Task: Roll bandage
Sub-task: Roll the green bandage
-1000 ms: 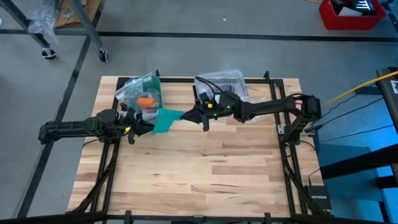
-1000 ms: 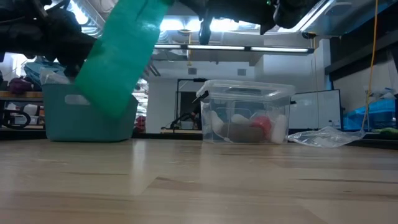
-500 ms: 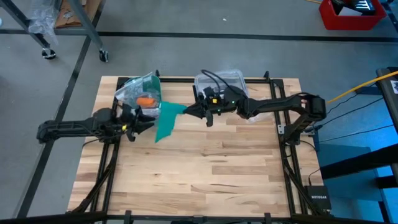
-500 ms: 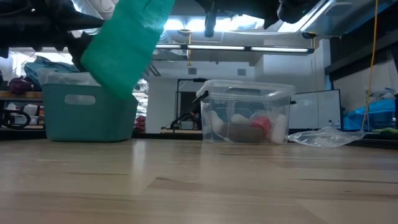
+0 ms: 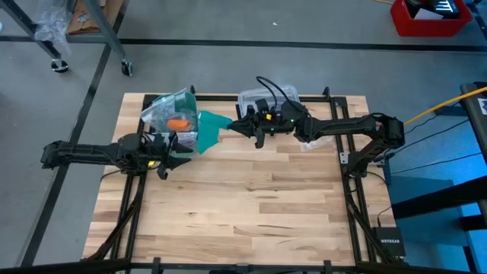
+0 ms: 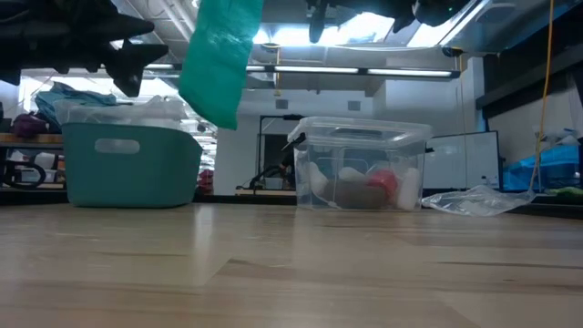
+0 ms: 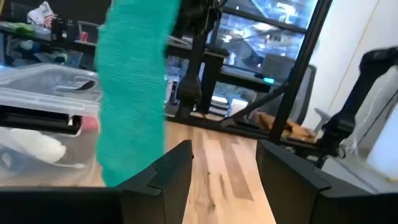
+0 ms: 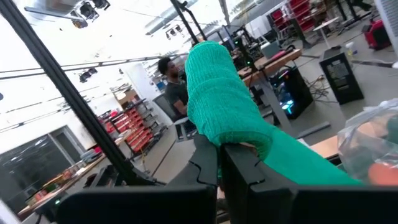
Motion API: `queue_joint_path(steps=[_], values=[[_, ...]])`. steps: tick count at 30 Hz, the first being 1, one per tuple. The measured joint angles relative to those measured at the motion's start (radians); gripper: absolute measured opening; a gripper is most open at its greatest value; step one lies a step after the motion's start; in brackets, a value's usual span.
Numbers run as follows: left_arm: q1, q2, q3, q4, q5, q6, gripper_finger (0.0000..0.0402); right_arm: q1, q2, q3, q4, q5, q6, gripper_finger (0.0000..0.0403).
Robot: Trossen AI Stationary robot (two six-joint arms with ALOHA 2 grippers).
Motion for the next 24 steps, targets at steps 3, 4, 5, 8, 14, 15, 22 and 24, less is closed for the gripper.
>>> queue_joint_path(steps=[3, 4, 5, 8, 14, 15, 22, 24], values=[[-0.022, 0.039, 0.0, 0.019, -0.053, 0.027, 0.0171, 0.0, 0.0, 0.0, -0.004, 0.011, 0.0, 0.0006], [-0.028, 0.052, 0.0, 0.027, -0.067, 0.046, 0.0171, 0.0, 0.0, 0.0, -0.003, 0.012, 0.0, 0.0006], [-0.034, 0.065, 0.0, 0.03, -0.085, 0.072, 0.0171, 0.0, 0.0, 0.0, -0.003, 0.012, 0.0, 0.0006], [-0.045, 0.1, 0.0, 0.03, -0.137, 0.131, 0.0171, 0.0, 0.0, 0.0, -0.002, 0.011, 0.0, 0.0006], [-0.05, 0.135, -0.001, 0.095, -0.136, 0.159, 0.0171, 0.0, 0.0, 0.0, -0.006, 0.009, 0.0, 0.0006], [-0.054, 0.136, -0.001, 0.121, -0.12, 0.159, 0.0171, 0.0, 0.0, 0.0, -0.006, 0.009, 0.0, 0.0006], [-0.101, 0.136, -0.001, 0.16, -0.1, 0.18, 0.0171, 0.0, 0.0, 0.0, -0.007, 0.009, -0.023, 0.0006], [-0.106, 0.136, -0.001, 0.16, -0.101, 0.18, 0.0171, 0.0, 0.0, 0.0, -0.006, 0.009, -0.023, 0.0006]])
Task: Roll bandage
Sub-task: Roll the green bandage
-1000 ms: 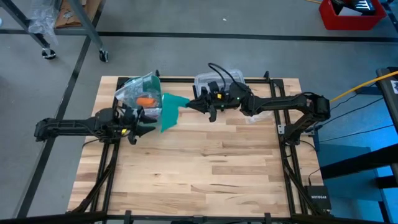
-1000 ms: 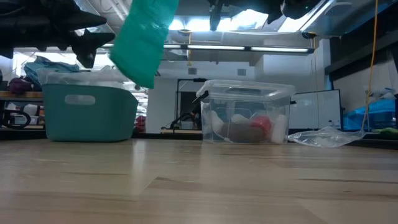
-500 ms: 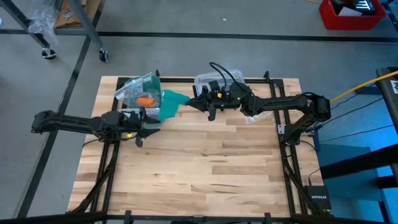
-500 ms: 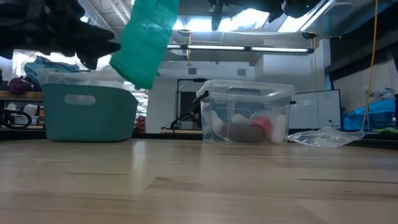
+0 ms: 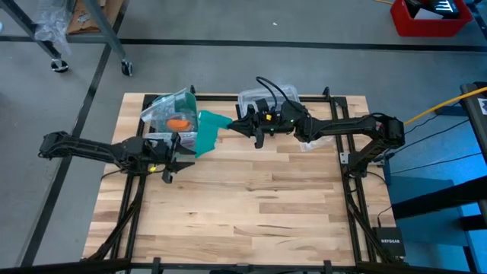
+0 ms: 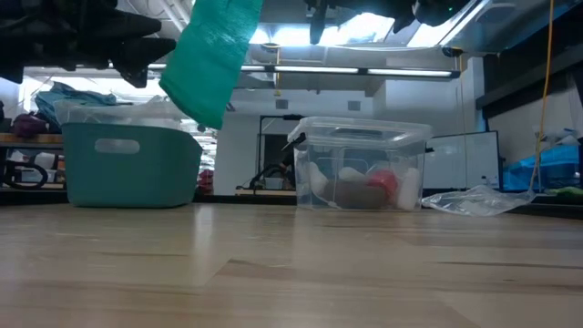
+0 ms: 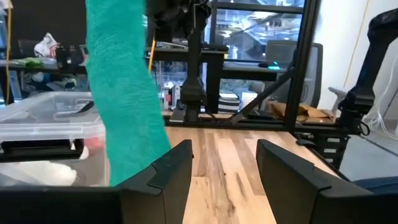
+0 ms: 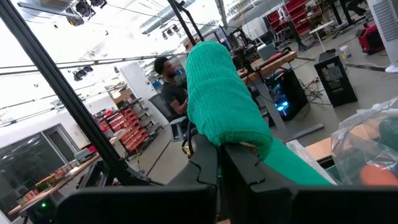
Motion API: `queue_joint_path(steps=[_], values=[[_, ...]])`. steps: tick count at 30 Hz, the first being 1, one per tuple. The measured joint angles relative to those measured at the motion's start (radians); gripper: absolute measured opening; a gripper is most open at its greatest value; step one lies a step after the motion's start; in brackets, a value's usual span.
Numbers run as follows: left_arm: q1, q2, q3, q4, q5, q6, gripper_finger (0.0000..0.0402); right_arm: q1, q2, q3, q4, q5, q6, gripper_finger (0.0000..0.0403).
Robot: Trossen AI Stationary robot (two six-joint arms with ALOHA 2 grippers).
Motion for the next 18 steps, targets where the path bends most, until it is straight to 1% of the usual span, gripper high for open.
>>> queue_joint_path(steps=[3, 8, 11, 15, 18], values=[[0.0, 0.0, 0.0, 0.018, 0.0, -0.001, 0.0171, 0.0, 0.0, 0.0, 0.001, 0.0, 0.0, 0.0006], [0.0, -0.001, 0.0, 0.138, 0.009, 0.004, 0.0164, 0.0, 0.0, 0.0, 0.003, 0.0, 0.0, 0.0006], [0.0, -0.003, 0.0, 0.176, 0.009, 0.036, 0.0159, 0.0, 0.0, 0.0, 0.003, -0.015, 0.0, 0.001], [0.0, -0.002, 0.0, 0.138, -0.043, 0.059, 0.0157, 0.0, 0.0, 0.0, 0.004, -0.016, 0.0, 0.0009], [0.0, 0.0, 0.0, 0.063, -0.101, 0.058, 0.0157, 0.0, 0.0, 0.0, 0.005, -0.016, 0.0, 0.0006]])
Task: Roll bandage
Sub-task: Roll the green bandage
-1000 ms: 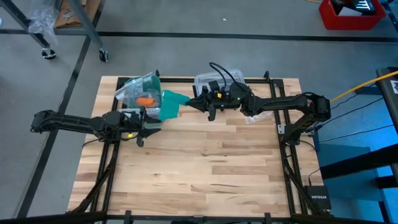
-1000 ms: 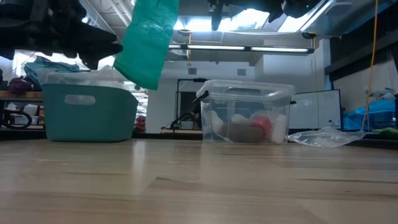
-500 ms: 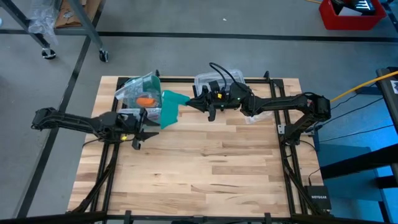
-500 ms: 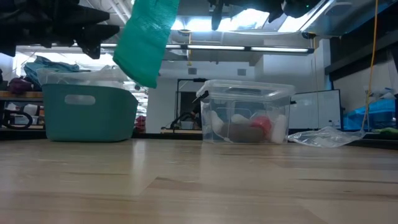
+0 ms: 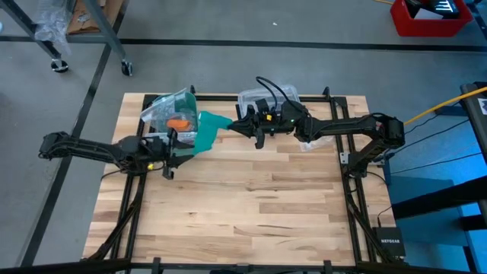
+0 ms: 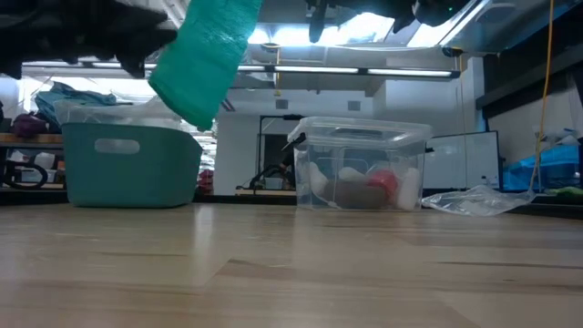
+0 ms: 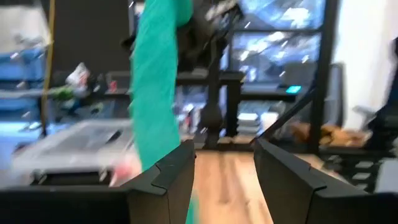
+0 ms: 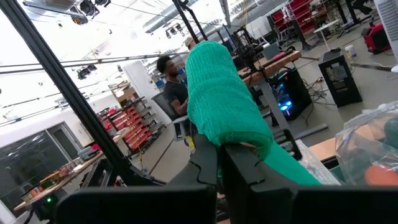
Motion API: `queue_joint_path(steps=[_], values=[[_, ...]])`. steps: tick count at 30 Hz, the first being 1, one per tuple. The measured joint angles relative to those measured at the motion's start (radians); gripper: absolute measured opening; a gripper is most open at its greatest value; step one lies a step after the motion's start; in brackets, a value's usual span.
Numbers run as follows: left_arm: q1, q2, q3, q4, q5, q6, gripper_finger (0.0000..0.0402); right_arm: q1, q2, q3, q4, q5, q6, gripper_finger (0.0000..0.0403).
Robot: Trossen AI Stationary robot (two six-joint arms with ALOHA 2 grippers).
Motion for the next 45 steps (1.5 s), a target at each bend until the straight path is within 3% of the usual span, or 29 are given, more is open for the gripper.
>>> queue_joint_path(steps=[5, 23, 30, 45], values=[[0.0, 0.001, 0.0, -0.09, -0.033, 0.001, 0.0157, 0.0, 0.0, 0.0, 0.002, 0.0, 0.0, 0.0008], [0.002, 0.001, 0.0, -0.194, -0.073, -0.016, 0.0157, 0.001, 0.0, 0.0, 0.004, 0.035, 0.001, 0.0007], [0.002, 0.029, 0.0, -0.209, -0.14, -0.003, 0.0156, 0.001, 0.0, 0.001, 0.035, 0.037, 0.011, 0.0007], [0.0, 0.084, 0.0, -0.198, -0.064, -0.121, 0.0156, 0.001, 0.0, 0.001, 0.03, 0.038, 0.012, 0.0006]])
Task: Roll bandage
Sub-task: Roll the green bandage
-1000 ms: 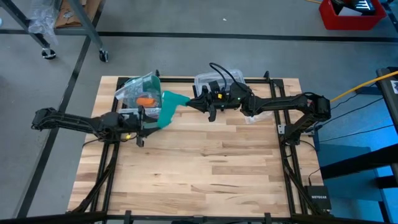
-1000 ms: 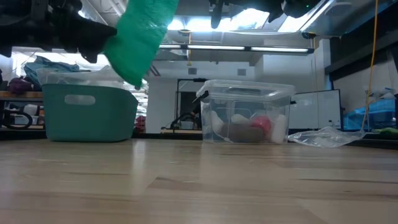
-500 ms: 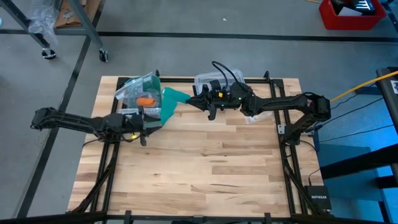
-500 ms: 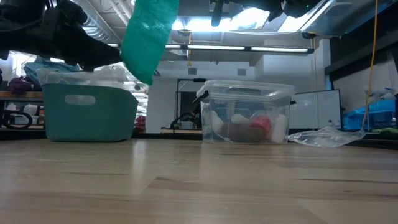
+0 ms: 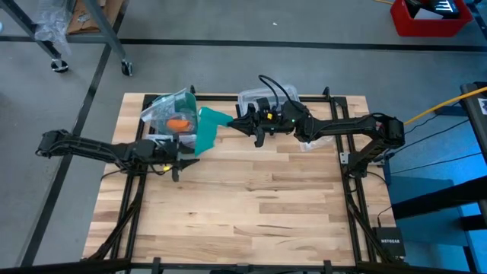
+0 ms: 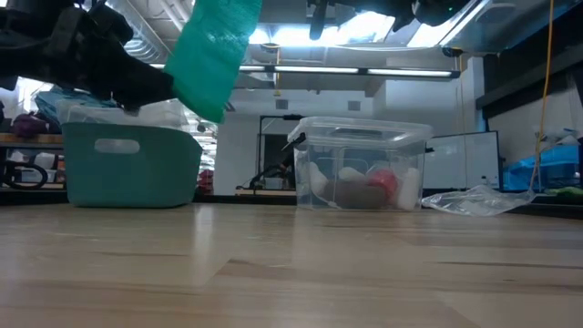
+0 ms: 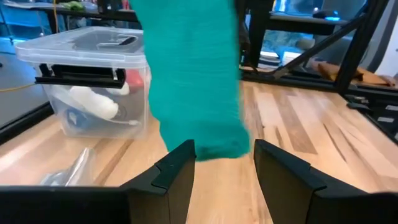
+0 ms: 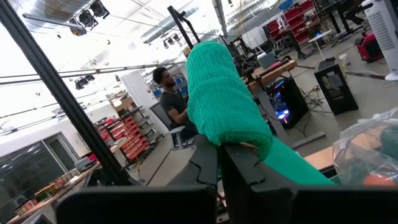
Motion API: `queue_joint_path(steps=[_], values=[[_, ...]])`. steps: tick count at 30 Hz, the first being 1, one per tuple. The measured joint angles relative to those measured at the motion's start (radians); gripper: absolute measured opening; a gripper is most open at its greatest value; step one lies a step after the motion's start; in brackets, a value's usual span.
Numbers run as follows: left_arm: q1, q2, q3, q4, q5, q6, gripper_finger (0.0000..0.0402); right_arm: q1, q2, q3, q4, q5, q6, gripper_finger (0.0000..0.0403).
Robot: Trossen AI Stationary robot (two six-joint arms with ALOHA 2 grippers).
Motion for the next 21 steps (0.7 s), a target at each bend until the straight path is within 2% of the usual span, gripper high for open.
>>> queue_joint_path(steps=[7, 13, 16, 21], values=[[0.0, 0.001, 0.0, 0.076, -0.038, 0.038, 0.0156, 0.0, 0.0, 0.0, 0.0, 0.0, 0.0, 0.0006], [0.001, 0.009, 0.0, 0.063, -0.087, 0.068, 0.0145, 0.0, 0.0, 0.0, 0.0, -0.002, 0.0, 0.0006], [0.001, 0.024, 0.0, 0.063, -0.088, 0.069, 0.0109, 0.0, 0.0, 0.0, 0.0, -0.014, 0.031, 0.0006], [0.001, 0.034, 0.0, 0.068, -0.089, 0.068, 0.0017, 0.013, 0.0, 0.0, -0.012, -0.095, 0.075, 0.0005]])
